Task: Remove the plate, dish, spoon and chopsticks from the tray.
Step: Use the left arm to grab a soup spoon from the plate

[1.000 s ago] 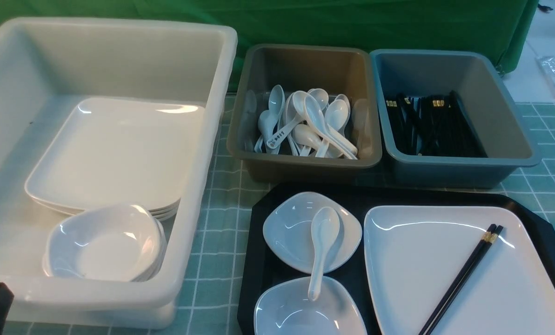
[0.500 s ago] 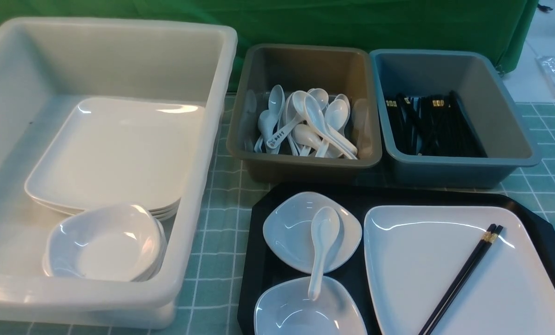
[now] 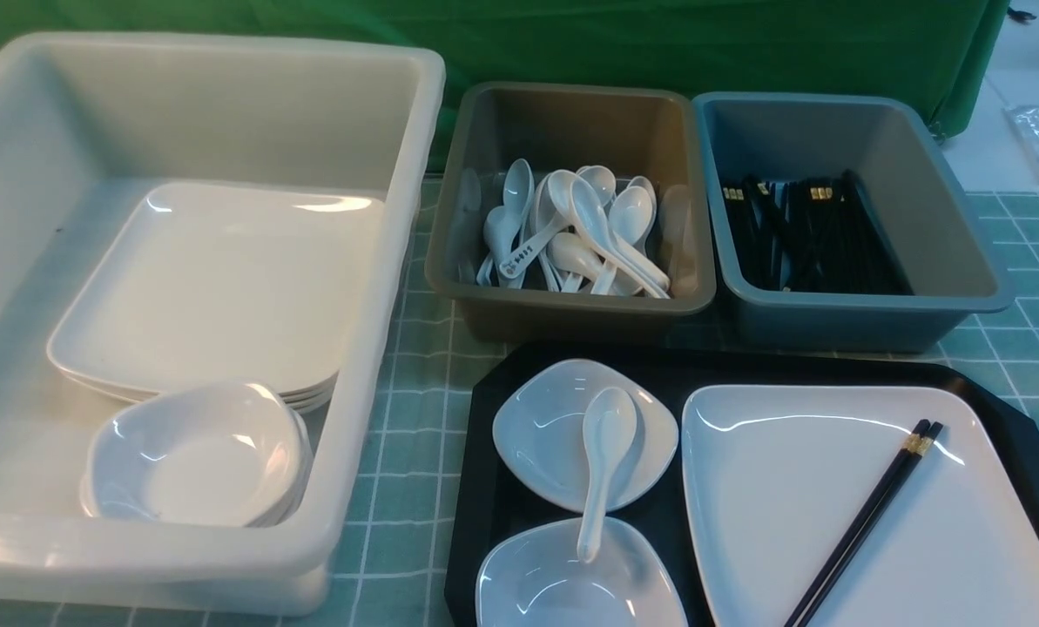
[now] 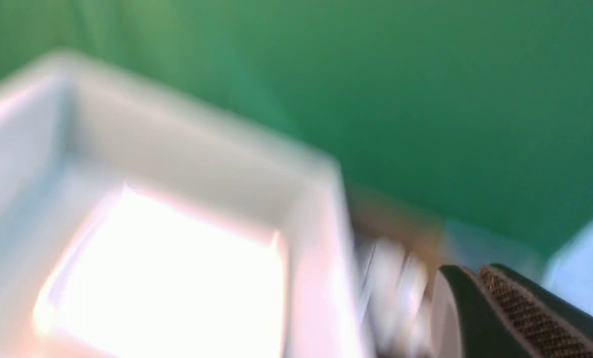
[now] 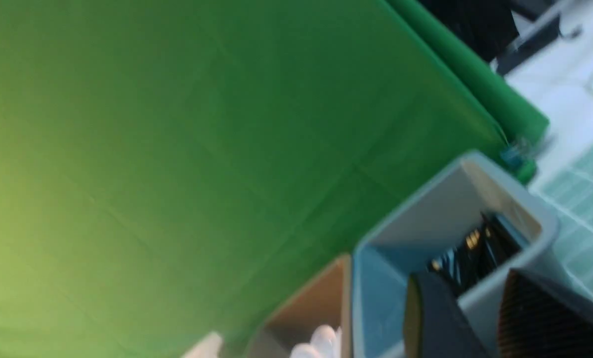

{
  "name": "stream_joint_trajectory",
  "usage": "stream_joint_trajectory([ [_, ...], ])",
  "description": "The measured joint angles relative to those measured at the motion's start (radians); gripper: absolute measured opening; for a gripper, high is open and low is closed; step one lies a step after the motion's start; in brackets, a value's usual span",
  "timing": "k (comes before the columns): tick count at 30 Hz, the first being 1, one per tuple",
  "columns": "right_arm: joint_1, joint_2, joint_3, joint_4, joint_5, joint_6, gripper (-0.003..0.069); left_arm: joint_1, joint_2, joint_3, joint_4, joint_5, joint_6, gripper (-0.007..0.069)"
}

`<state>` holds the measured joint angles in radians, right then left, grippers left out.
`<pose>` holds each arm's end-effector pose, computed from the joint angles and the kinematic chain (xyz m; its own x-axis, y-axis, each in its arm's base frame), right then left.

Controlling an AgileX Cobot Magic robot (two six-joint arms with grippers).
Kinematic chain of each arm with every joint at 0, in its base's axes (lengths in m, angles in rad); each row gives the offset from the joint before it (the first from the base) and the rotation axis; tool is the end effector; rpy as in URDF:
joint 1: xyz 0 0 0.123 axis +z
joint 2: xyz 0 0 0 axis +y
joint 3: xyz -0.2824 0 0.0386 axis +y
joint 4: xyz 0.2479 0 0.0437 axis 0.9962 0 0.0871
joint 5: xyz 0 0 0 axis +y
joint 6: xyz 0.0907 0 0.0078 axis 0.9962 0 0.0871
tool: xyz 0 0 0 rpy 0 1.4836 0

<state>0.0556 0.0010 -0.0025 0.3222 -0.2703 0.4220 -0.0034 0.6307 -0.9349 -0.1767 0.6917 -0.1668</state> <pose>0.0512 -0.0048 0.2366 0.2675 0.6828 -0.6799 -0.2086 0.7299 0.6510 0.1047 -0.0106 0.4104 -0.3084 -0.2959 -0.9041 0.0195 0.9482 -0.3170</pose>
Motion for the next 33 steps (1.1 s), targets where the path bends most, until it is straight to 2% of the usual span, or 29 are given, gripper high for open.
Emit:
stream_joint_trajectory([
  [2, 0.012, 0.000, -0.057, -0.019, 0.115, -0.040, 0.0235, 0.000, 0.123, -0.032, -0.073, 0.101, 0.109, 0.0017],
  [3, 0.013, 0.000, -0.074, -0.021, 0.129, -0.046, 0.0233, 0.000, 0.133, -0.036, -0.080, 0.116, 0.117, 0.0017],
  [5, 0.026, 0.030, -0.204, -0.033, 0.330, -0.156, 0.0172, 0.000, 0.252, -0.041, -0.157, 0.176, 0.213, 0.0008],
  [7, 0.028, 0.064, -0.259, -0.036, 0.424, -0.216, 0.0127, 0.000, 0.307, -0.042, -0.201, 0.198, 0.259, 0.0005],
  [8, 0.032, 0.147, -0.369, -0.038, 0.567, -0.307, 0.0056, -0.008, 0.356, -0.044, -0.241, 0.211, 0.297, 0.0002],
  [11, 0.035, 0.304, -0.530, -0.053, 0.752, -0.407, 0.0028, -0.079, 0.416, -0.046, -0.229, 0.209, 0.311, 0.0001],
  [16, 0.036, 0.578, -0.730, -0.064, 1.010, -0.509, 0.0026, -0.328, 0.479, -0.049, -0.079, 0.199, 0.167, 0.0001],
  [18, 0.036, 0.706, -0.797, -0.068, 1.105, -0.548, 0.0027, -0.455, 0.531, -0.068, 0.023, 0.213, 0.055, 0.0001],
  [19, 0.036, 0.717, -0.797, -0.068, 1.111, -0.550, 0.0028, -0.480, 0.536, -0.070, 0.040, 0.215, 0.035, 0.0001],
  [20, 0.036, 0.794, -0.827, -0.069, 1.153, -0.566, 0.0038, -0.572, 0.586, -0.095, 0.092, 0.235, -0.029, 0.0001],
  [23, 0.036, 0.890, -0.843, -0.071, 1.181, -0.585, 0.0069, -0.689, 0.680, -0.160, 0.148, 0.288, -0.101, 0.0001],
  [25, 0.036, 0.935, -0.843, -0.073, 1.185, -0.597, 0.0095, -0.752, 0.753, -0.211, 0.157, 0.320, -0.116, 0.0001],
  [29, 0.036, 0.987, -0.843, -0.074, 1.183, -0.600, 0.0134, -0.815, 0.871, -0.303, 0.158, 0.341, -0.125, 0.0008],
  [33, 0.036, 0.999, -0.843, -0.074, 1.178, -0.600, 0.0171, -0.847, 1.023, -0.417, 0.161, 0.341, -0.127, 0.0071],
])
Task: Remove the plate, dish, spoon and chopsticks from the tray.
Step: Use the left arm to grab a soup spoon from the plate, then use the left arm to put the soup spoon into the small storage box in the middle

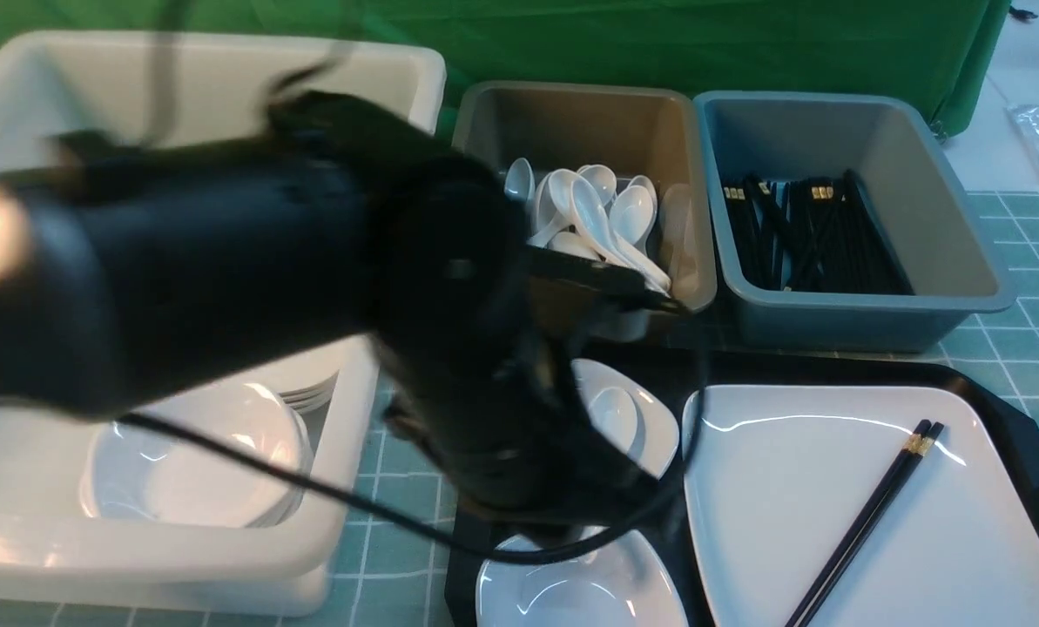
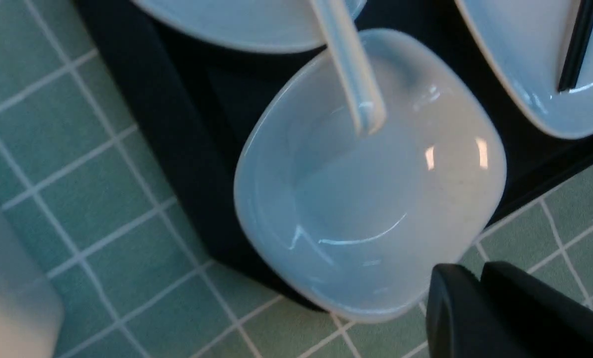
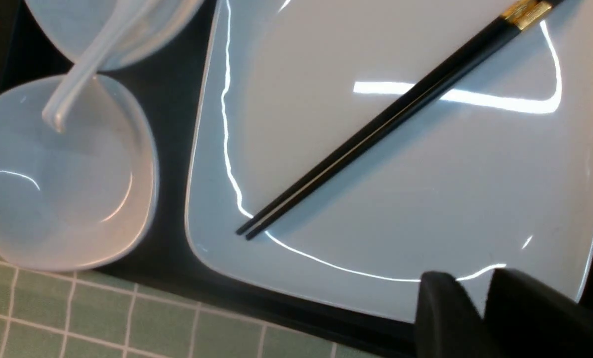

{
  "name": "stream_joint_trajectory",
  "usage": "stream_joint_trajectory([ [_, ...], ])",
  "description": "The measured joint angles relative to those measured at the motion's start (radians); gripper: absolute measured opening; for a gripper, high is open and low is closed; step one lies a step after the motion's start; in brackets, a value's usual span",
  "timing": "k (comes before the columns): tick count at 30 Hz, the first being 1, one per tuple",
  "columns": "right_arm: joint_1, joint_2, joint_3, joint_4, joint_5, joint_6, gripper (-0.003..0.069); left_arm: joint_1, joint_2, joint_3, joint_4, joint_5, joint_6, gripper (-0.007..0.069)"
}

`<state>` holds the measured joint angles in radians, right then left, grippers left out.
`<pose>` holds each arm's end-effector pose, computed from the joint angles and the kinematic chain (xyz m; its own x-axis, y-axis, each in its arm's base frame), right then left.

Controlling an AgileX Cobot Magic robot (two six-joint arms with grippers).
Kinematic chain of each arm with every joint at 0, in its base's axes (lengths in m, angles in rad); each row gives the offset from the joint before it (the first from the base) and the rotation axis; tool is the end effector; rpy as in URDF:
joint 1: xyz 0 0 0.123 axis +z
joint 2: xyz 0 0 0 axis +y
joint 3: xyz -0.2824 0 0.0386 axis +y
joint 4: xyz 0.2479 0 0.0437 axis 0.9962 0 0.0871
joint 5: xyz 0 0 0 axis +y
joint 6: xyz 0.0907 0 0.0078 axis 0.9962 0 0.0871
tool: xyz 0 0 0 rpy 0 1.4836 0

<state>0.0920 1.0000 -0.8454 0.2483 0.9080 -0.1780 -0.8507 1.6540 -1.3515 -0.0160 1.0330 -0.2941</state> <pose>0.1803 0.0344 0.3132 -0.8110 -0.0977 -0.5769 -0.2196 0.9647 0.1454 0.2235 -0.2567 0.2827 -0.8217 0.4853 -0.2987 0.5341 0.8386 -0.1068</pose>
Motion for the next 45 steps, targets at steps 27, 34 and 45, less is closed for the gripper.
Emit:
stream_joint_trajectory([
  [27, 0.000, 0.004, -0.005, -0.009, -0.062, -0.050, 0.0238, 0.058, 0.448, -0.286, 0.114, -0.017, -0.084, 0.0118],
  [34, 0.000, 0.004, -0.005, -0.010, -0.079, -0.051, 0.0238, 0.059, 0.446, -0.376, 0.101, 0.076, -0.044, 0.0070],
  [45, 0.000, 0.004, -0.005, -0.011, -0.079, -0.049, 0.0239, 0.147, 0.447, -0.777, 0.225, -0.048, 0.044, 0.0070],
])
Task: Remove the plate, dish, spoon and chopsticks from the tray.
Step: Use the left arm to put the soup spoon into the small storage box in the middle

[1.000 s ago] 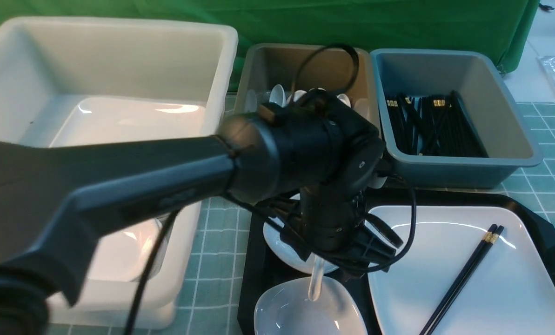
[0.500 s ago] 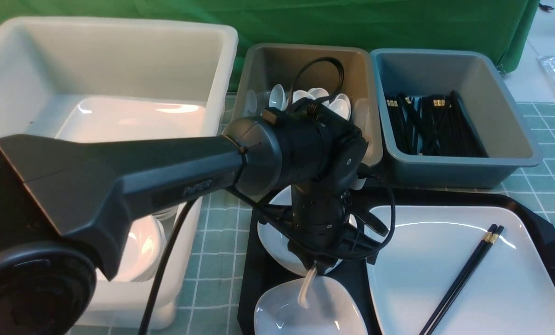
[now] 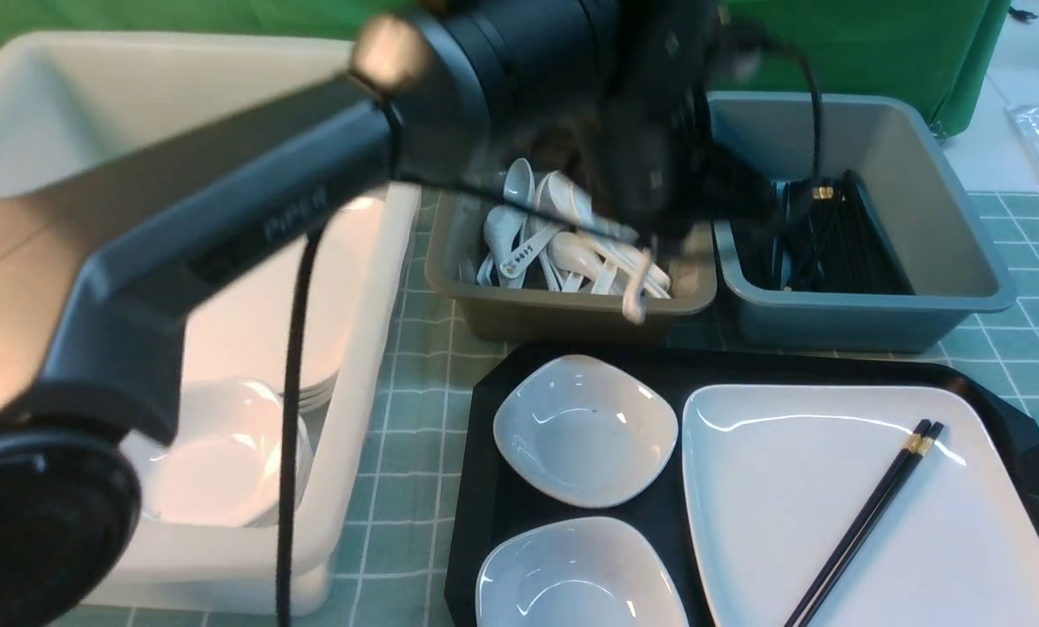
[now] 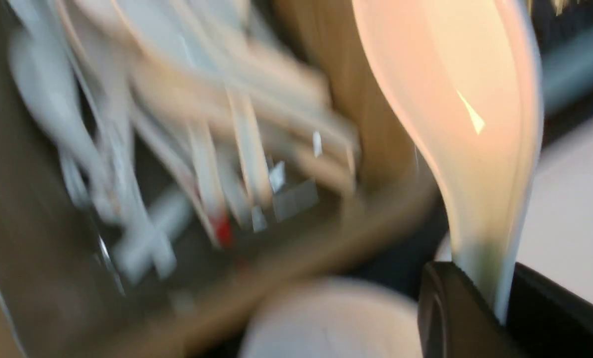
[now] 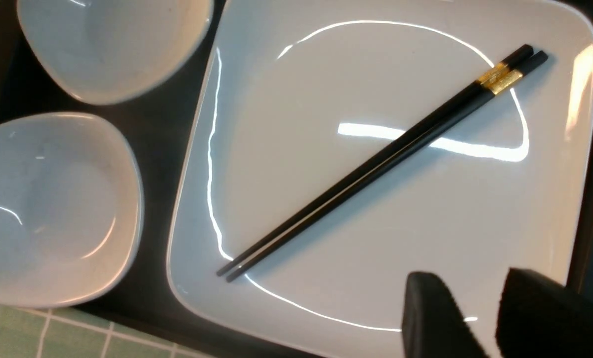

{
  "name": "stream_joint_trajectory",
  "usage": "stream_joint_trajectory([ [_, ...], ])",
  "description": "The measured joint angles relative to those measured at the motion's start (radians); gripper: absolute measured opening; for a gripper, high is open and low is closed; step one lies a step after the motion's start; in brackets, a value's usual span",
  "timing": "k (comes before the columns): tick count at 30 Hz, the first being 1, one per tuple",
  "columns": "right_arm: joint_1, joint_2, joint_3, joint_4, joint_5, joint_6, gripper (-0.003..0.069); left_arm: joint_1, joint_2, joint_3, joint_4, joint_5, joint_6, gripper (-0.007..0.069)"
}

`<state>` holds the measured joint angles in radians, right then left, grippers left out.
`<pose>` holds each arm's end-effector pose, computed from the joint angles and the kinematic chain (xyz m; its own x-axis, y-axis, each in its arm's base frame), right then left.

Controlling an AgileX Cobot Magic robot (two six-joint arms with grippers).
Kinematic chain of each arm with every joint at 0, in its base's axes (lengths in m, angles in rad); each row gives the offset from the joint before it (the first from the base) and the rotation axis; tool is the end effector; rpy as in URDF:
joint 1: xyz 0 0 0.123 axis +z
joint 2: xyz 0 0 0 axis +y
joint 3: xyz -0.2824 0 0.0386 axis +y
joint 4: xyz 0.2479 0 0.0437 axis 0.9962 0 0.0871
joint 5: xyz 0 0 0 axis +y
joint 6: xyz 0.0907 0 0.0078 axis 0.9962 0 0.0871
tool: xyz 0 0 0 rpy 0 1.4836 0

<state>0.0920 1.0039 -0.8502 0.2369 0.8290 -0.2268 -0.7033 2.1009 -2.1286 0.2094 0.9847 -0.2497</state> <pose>0.1873 0.0331 0.3179 -0.7537 -0.1339 -0.6434 -0.2496 0.9640 0.0918 0.3772 -0.2991 0.3297 -0.6456 0.3766 -0.6644 0.4695 0.8819 0.0437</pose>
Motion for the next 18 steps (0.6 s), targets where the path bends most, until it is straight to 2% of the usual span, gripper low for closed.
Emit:
stream_joint_trajectory([
  [6, 0.000, 0.000, 0.000, 0.000, -0.020, 0.000, 0.0242, 0.142, 0.126, -0.088, -0.120, -0.188, 0.019, 0.0071],
  [8, 0.001, 0.000, 0.000, 0.000, -0.038, 0.000, 0.0253, 0.178, 0.162, -0.089, -0.134, -0.215, 0.019, 0.0095],
  [11, 0.001, 0.001, 0.000, -0.001, -0.081, 0.017, 0.0302, 0.214, 0.174, -0.089, -0.141, -0.199, 0.019, 0.0201],
  [15, 0.001, 0.020, -0.002, -0.013, -0.126, 0.096, 0.0456, 0.227, 0.162, -0.089, -0.134, -0.071, 0.029, 0.0384],
  [16, 0.001, 0.039, -0.002, -0.026, -0.128, 0.129, 0.0490, 0.227, 0.155, -0.089, -0.133, -0.026, 0.047, 0.0414],
  [18, 0.001, 0.092, -0.002, -0.068, -0.128, 0.200, 0.0527, 0.227, 0.133, -0.089, -0.139, 0.060, 0.098, 0.0414],
])
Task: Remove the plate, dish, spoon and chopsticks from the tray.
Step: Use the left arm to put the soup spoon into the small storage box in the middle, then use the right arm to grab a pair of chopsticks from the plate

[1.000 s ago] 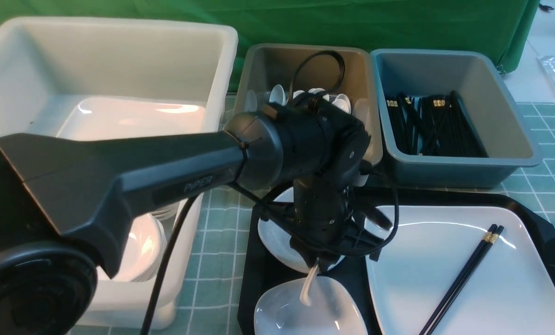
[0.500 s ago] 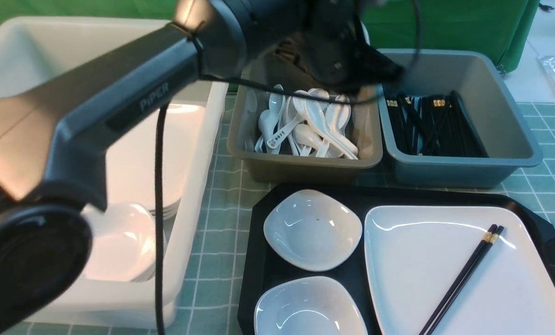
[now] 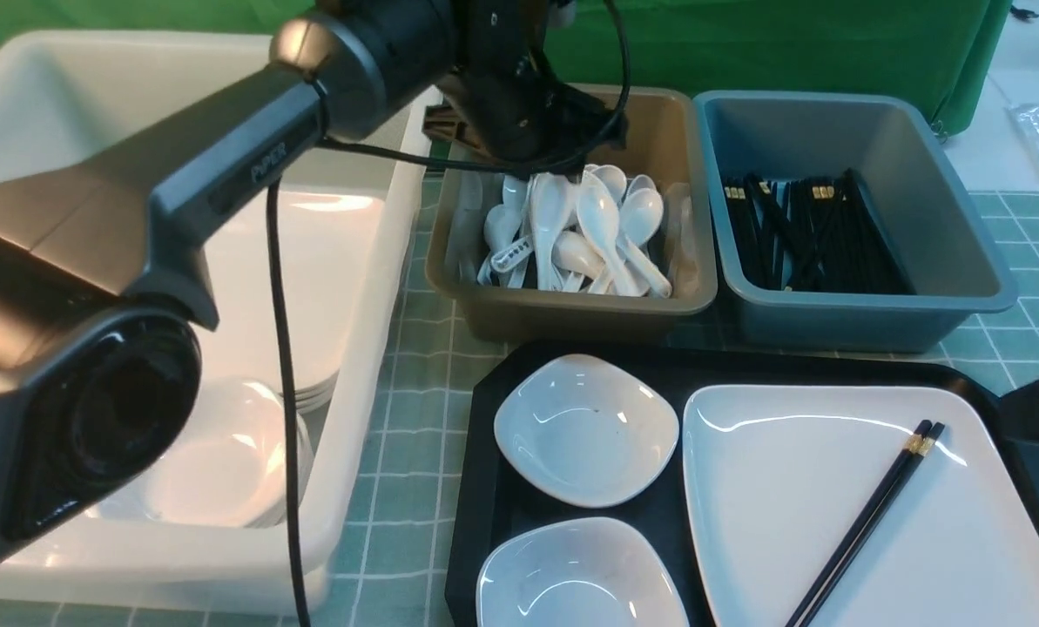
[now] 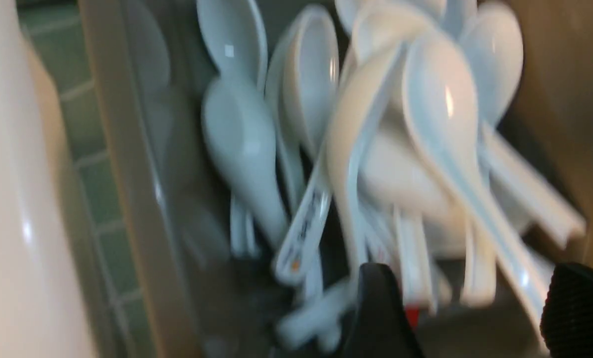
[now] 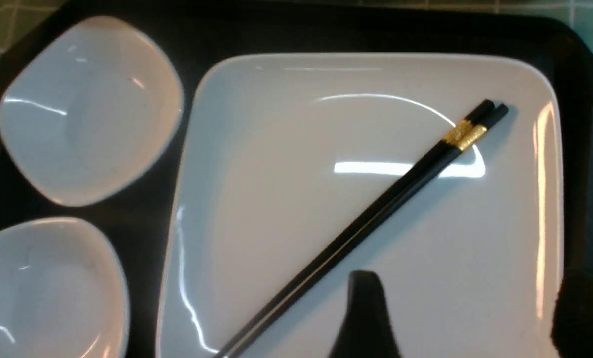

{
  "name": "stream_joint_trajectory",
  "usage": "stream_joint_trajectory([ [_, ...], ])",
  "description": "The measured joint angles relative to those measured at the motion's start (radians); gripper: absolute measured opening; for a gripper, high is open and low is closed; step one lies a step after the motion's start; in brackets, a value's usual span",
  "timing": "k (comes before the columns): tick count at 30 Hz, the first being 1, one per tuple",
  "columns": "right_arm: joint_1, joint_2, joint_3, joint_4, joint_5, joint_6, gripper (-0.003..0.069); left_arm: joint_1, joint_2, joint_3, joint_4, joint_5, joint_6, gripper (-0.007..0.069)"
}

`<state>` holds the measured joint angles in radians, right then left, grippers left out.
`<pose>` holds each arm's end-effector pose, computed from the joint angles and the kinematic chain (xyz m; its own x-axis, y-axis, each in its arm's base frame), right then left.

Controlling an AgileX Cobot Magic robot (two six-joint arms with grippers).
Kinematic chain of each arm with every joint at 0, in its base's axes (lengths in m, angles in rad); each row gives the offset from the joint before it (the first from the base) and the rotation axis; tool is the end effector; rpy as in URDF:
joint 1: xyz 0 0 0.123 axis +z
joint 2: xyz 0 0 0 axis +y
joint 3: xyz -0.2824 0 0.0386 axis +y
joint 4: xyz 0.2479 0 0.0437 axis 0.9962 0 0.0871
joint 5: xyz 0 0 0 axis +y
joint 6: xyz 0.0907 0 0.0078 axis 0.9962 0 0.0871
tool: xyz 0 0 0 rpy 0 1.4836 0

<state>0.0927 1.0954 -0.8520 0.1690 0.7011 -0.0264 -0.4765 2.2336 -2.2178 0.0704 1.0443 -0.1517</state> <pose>0.2140 0.0298 0.3063 -0.7611 0.0321 -0.6479 -0.0853 0.9851 0.1491 0.4503 -0.2262 0.2865 -0.7785 0.2715 -0.5658 0.3393 0.9405 -0.0155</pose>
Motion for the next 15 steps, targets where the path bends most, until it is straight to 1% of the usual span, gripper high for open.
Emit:
stream_joint_trajectory([
  [2, 0.000, 0.060, 0.000, -0.051, -0.003, 0.062, 0.0542, 0.000, -0.033, 0.000, -0.015, 0.096, 0.063, 0.0360],
  [4, 0.000, 0.120, -0.002, -0.076, -0.013, 0.108, 0.0547, 0.000, -0.055, 0.001, -0.020, 0.140, 0.095, 0.0291],
  [5, 0.000, 0.168, -0.013, -0.088, -0.020, 0.135, 0.0548, 0.000, -0.085, 0.010, -0.029, 0.155, 0.114, 0.0207],
  [7, 0.000, 0.242, -0.043, -0.097, -0.025, 0.163, 0.0549, 0.000, -0.139, 0.040, -0.049, 0.163, 0.135, 0.0088],
  [9, 0.000, 0.316, -0.083, -0.097, -0.025, 0.182, 0.0549, 0.000, -0.190, 0.082, -0.064, 0.164, 0.152, 0.0039],
  [10, 0.000, 0.349, -0.100, -0.097, -0.026, 0.194, 0.0549, 0.000, -0.224, 0.111, -0.070, 0.164, 0.164, 0.0027],
  [15, 0.000, 0.503, -0.173, -0.097, -0.018, 0.220, 0.0550, -0.001, -0.368, 0.306, -0.070, 0.166, 0.175, 0.0006],
])
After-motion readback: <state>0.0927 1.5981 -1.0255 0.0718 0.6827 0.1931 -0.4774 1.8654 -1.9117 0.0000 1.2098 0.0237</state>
